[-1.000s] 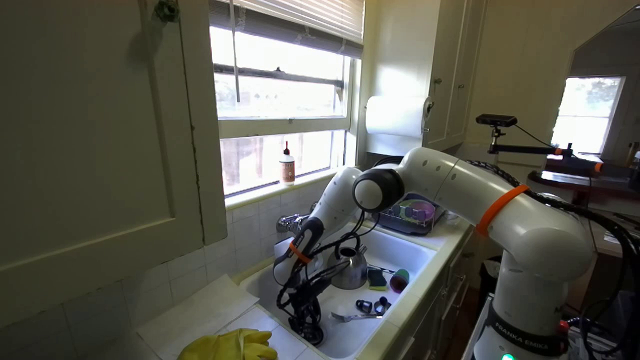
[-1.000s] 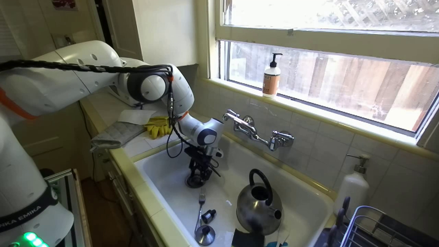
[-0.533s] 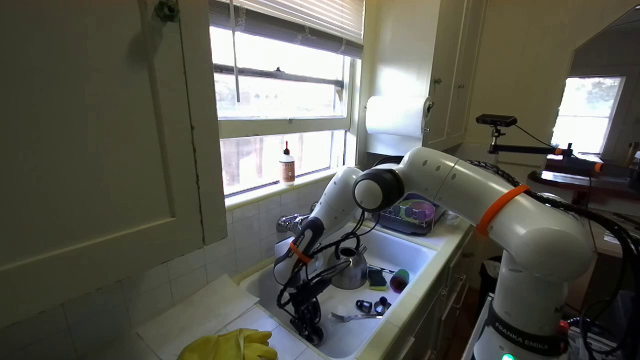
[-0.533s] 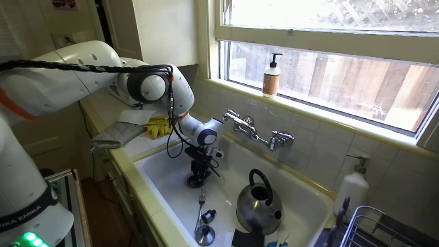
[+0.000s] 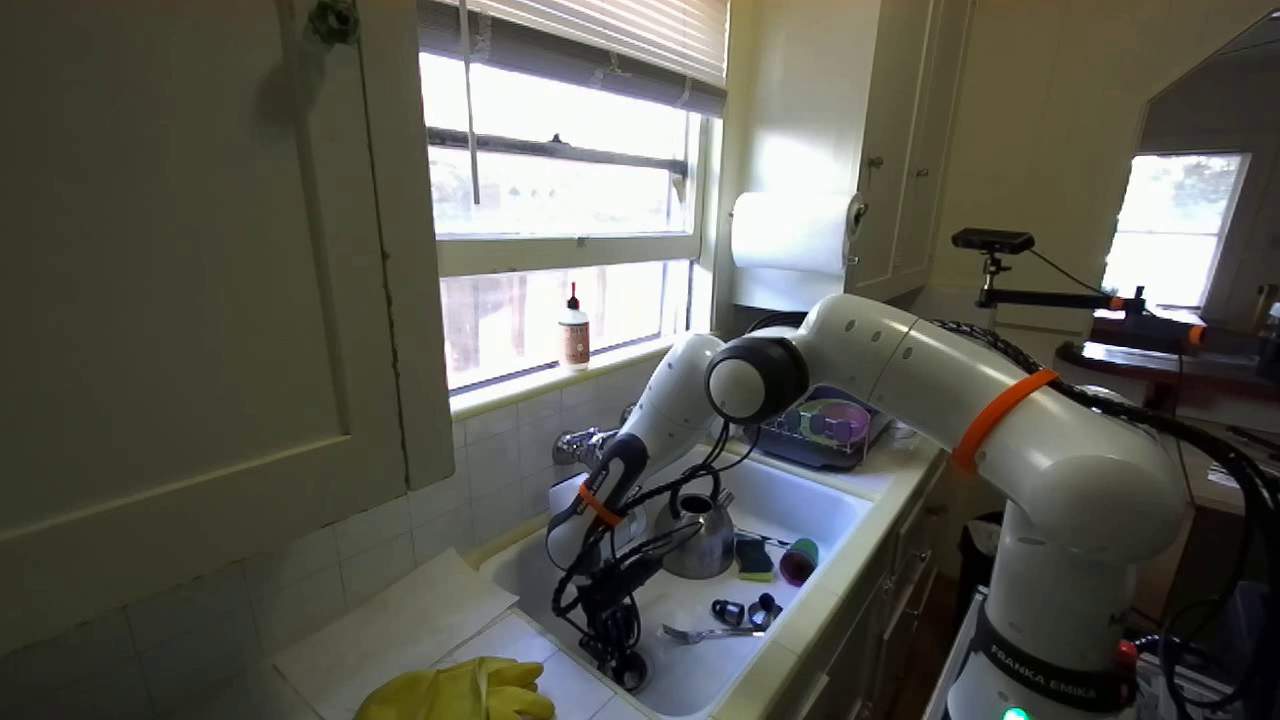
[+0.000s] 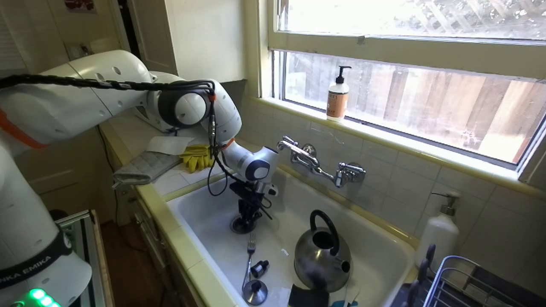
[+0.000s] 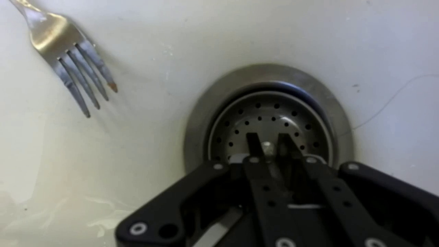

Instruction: Put the stopper into the sink drain

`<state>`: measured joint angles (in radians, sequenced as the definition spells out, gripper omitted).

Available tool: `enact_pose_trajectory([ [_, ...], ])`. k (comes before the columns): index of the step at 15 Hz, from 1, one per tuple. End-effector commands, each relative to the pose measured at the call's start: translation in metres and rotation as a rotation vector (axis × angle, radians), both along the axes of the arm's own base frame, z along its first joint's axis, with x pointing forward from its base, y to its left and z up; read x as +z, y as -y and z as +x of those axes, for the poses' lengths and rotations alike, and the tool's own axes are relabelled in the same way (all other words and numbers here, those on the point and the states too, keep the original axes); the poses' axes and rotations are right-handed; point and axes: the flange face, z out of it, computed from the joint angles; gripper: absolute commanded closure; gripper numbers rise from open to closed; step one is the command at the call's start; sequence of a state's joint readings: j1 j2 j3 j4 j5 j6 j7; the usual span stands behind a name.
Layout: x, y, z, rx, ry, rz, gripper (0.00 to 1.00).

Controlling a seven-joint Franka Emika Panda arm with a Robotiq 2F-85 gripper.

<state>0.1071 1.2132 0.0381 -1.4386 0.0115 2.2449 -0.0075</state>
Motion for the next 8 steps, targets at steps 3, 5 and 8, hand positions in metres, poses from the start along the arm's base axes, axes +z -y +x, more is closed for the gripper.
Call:
enact_pose_trajectory([
  [3,0.005,-0.003,-0.002,-0.041,0.044,-0.042,0.96],
  [5,0.002,-0.007,-0.003,-0.049,0.054,-0.058,0.96],
  [8,-0.004,-0.009,-0.006,-0.070,0.044,-0.089,0.96],
])
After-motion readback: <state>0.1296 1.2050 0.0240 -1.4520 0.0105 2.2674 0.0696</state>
